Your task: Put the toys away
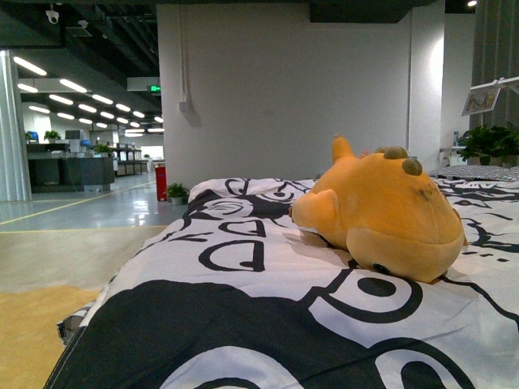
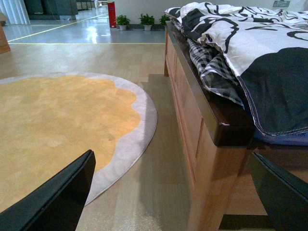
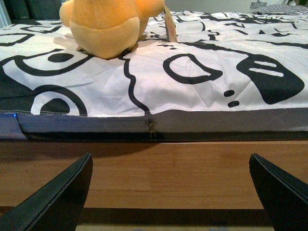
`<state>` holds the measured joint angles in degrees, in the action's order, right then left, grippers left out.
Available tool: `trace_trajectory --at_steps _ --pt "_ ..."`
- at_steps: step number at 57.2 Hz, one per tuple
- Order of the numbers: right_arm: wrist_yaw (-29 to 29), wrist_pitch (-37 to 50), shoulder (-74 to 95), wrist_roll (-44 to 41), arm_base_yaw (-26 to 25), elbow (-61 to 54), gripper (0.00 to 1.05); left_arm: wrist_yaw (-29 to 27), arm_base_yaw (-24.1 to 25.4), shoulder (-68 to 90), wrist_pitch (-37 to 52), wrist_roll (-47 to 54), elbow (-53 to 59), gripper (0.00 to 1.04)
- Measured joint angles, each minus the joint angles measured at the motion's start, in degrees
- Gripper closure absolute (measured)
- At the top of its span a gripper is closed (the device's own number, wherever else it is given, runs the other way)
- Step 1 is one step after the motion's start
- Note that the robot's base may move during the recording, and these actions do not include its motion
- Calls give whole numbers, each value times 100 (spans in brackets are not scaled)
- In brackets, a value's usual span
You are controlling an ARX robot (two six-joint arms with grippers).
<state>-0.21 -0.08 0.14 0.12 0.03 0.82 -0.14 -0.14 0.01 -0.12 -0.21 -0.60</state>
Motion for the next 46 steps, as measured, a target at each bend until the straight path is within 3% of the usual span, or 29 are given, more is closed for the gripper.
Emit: trace_trajectory --at_steps 12,14,17,21,23,35,46 --pt "0 0 0 0 0 0 7 2 0 0 0 0 0 6" --pt "313 -11 48 76 83 2 7 0 0 0 0 -2 0 6" --pt "1552 83 363 317 461 9 7 -2 0 0 0 -2 0 6" --pt "2251 398 887 531 553 9 7 11 0 0 0 0 0 6" --pt "2328 570 1095 592 549 13 7 11 0 0 0 0 0 6" --pt "1705 2297 3106 835 354 525 7 11 0 0 0 -2 0 6" --pt "1460 3222 4496 931 533 1241 7 11 0 0 0 0 0 6"
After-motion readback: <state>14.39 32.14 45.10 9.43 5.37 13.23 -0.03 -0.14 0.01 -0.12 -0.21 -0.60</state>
